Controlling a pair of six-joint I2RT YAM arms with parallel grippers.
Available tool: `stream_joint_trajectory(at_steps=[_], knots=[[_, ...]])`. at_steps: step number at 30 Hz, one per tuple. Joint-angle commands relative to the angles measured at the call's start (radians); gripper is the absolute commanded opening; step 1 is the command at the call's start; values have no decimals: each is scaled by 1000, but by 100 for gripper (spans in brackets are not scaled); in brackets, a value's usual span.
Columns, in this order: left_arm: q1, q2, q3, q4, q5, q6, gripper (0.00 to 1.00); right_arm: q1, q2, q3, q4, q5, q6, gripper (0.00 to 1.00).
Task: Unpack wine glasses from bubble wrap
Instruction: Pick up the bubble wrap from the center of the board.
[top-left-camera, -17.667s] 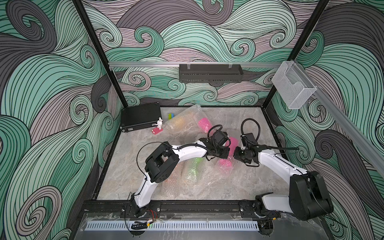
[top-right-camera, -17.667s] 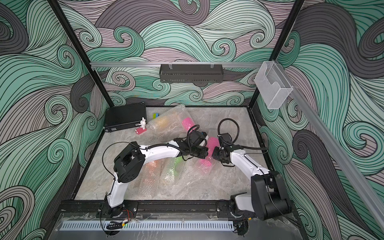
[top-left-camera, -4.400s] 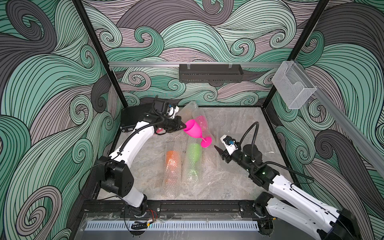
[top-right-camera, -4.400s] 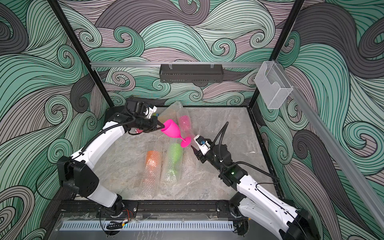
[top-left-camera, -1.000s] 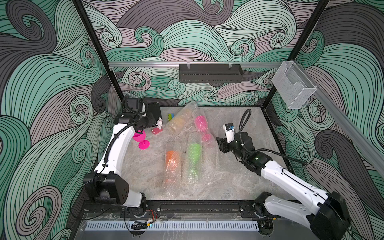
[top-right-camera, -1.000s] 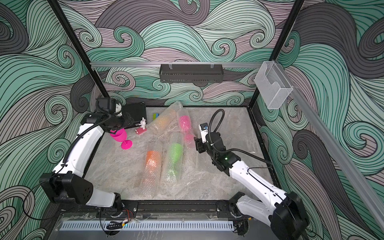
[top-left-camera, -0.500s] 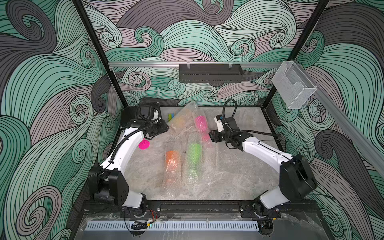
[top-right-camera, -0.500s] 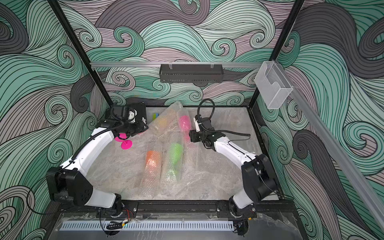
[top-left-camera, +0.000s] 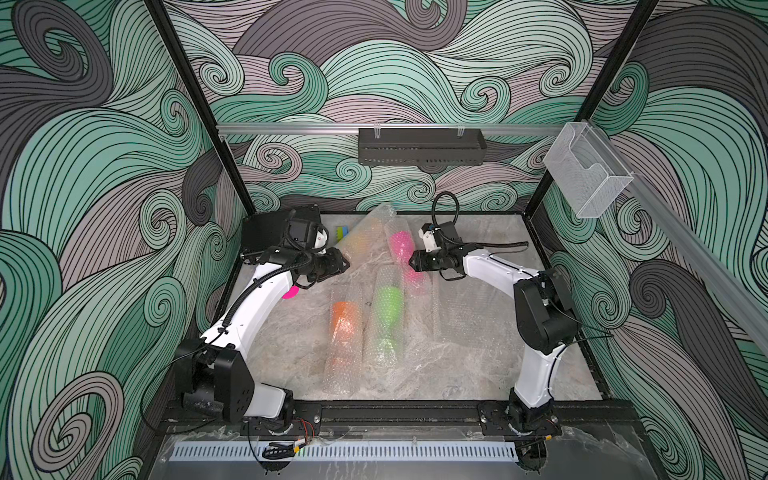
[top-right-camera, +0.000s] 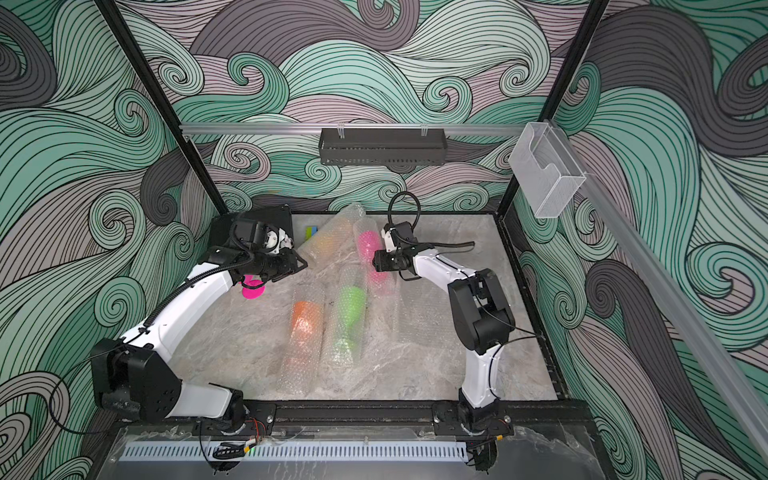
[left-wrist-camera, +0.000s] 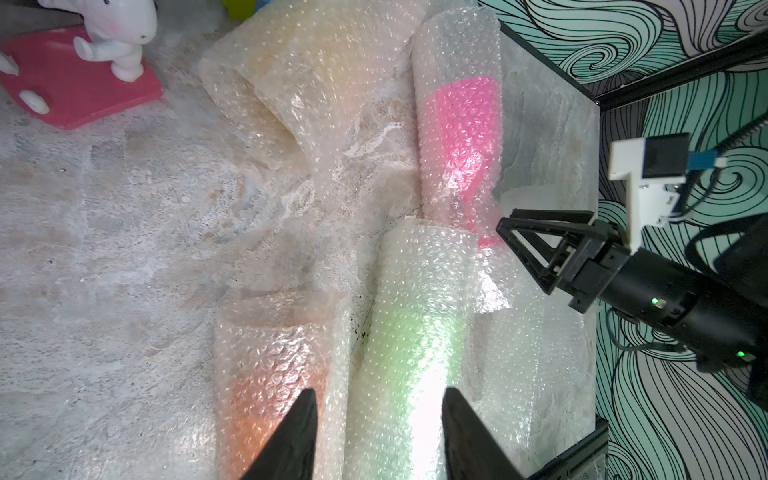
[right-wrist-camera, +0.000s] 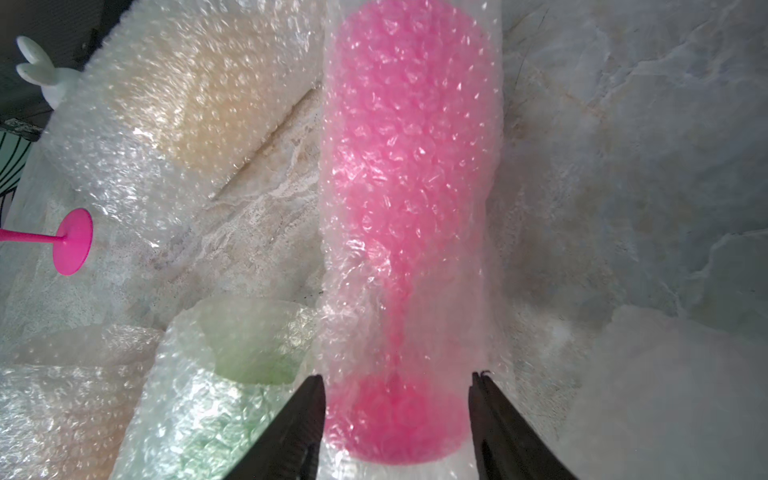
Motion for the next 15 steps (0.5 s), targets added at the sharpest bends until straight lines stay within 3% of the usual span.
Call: stream_joint_trajectory(at_steps=[1,8,12,15], knots=[[-15,-12,3,16,20,-11,48,2,37,45,-20,-46,21,55],[-24,-5,4,13,27,-8,47,2,72,74,-16,-69,22,40],[-29,0,2,16,34,-16,47,2,72,82,-29,-87,22,19],[-34,2,4,19,36,-18,47,2,38,52,-5,-103,32,13]])
